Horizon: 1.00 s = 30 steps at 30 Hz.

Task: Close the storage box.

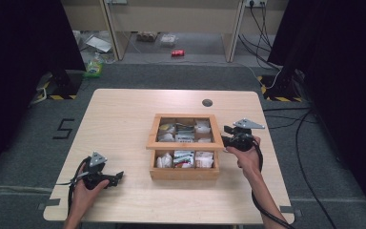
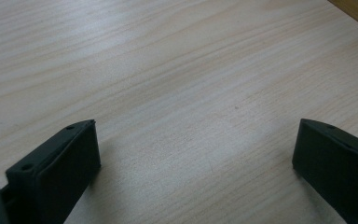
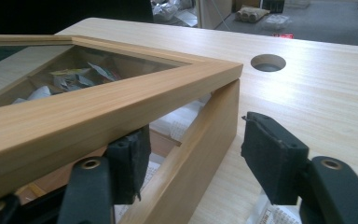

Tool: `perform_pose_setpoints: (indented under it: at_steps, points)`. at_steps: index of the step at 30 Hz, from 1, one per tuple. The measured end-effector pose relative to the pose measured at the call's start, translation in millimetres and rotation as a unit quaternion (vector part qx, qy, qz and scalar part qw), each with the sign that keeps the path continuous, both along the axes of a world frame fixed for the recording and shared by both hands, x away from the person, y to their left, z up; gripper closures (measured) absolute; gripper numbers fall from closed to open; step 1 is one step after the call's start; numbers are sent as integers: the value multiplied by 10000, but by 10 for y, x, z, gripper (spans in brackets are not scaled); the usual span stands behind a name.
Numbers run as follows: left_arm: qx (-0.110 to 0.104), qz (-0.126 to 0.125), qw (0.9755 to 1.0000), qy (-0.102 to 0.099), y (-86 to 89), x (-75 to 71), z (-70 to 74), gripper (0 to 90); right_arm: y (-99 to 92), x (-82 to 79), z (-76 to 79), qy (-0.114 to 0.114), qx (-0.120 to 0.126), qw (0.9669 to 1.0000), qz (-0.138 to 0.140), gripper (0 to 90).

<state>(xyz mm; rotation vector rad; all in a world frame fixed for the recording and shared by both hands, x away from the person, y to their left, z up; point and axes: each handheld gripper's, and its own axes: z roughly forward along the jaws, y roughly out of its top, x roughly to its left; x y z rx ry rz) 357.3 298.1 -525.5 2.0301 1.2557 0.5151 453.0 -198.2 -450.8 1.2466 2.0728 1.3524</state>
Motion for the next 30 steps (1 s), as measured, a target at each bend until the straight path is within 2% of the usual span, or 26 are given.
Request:
perform_pose_setpoints:
  at_steps: [10, 14, 17, 20, 21, 22, 23, 25, 26, 30]
  points:
    - [-1, -7, 10000, 0, 1, -3, 0, 0, -10, -1, -13, -78, -69, 9999, 44, 420]
    - [-2, -7, 10000, 0, 1, -3, 0, 0, -26, -1, -7, -95, -170, 9998, -37, 425]
    - [-1, -8, 10000, 0, 1, -3, 0, 0, -93, 10, -45, 38, -80, 10000, -17, 426]
    - [-1, -7, 10000, 1, 1, -3, 0, 0, -128, 18, -127, 114, -241, 9996, -74, 430]
    - [1, -9, 10000, 4, 1, -4, -1, 0, -160, 27, -137, 83, 141, 9998, -111, 429]
    - [-9, -13, 10000, 9, 2, -3, 0, 0, -198, 40, -114, 171, 608, 9979, -128, 430]
    - [-8, -16, 10000, 12, 4, -4, 0, 0, -230, 46, -68, 117, 792, 9966, -199, 430]
    - [-12, -15, 10000, 9, 4, -4, -1, 0, -260, 26, 42, -140, 502, 9982, -281, 422]
    - [-2, -18, 10000, 13, 4, -5, 0, 0, -275, 12, 74, -175, 452, 9984, -285, 422]
    - [-1, -16, 10000, 10, 4, -6, 0, 0, -355, 12, 57, 41, 341, 9982, -492, 415]
